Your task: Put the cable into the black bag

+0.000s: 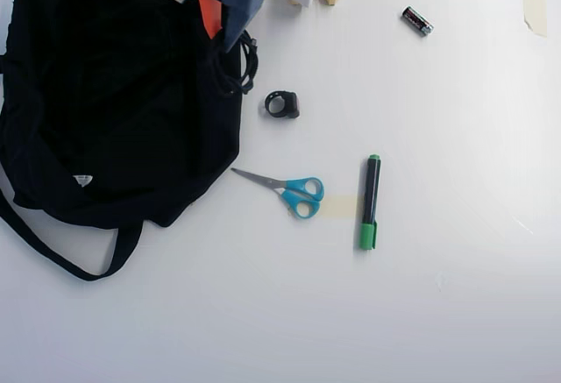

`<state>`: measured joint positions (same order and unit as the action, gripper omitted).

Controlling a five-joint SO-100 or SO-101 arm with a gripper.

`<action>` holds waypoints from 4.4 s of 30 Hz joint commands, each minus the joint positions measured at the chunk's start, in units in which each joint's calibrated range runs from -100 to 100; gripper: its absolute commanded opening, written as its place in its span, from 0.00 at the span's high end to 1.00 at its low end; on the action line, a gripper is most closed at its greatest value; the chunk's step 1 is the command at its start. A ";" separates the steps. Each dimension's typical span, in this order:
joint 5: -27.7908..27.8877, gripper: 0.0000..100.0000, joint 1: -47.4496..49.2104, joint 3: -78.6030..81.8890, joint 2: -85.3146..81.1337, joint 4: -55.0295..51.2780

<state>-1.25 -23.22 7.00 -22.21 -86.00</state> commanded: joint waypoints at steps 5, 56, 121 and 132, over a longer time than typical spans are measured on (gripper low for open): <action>-1.64 0.98 -13.13 1.27 -0.78 7.79; -3.05 0.98 8.71 5.13 -17.87 6.24; -2.79 0.98 24.79 92.28 -77.46 13.48; -2.64 0.98 24.56 92.28 -77.29 13.48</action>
<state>-3.93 1.18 97.33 -99.00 -72.18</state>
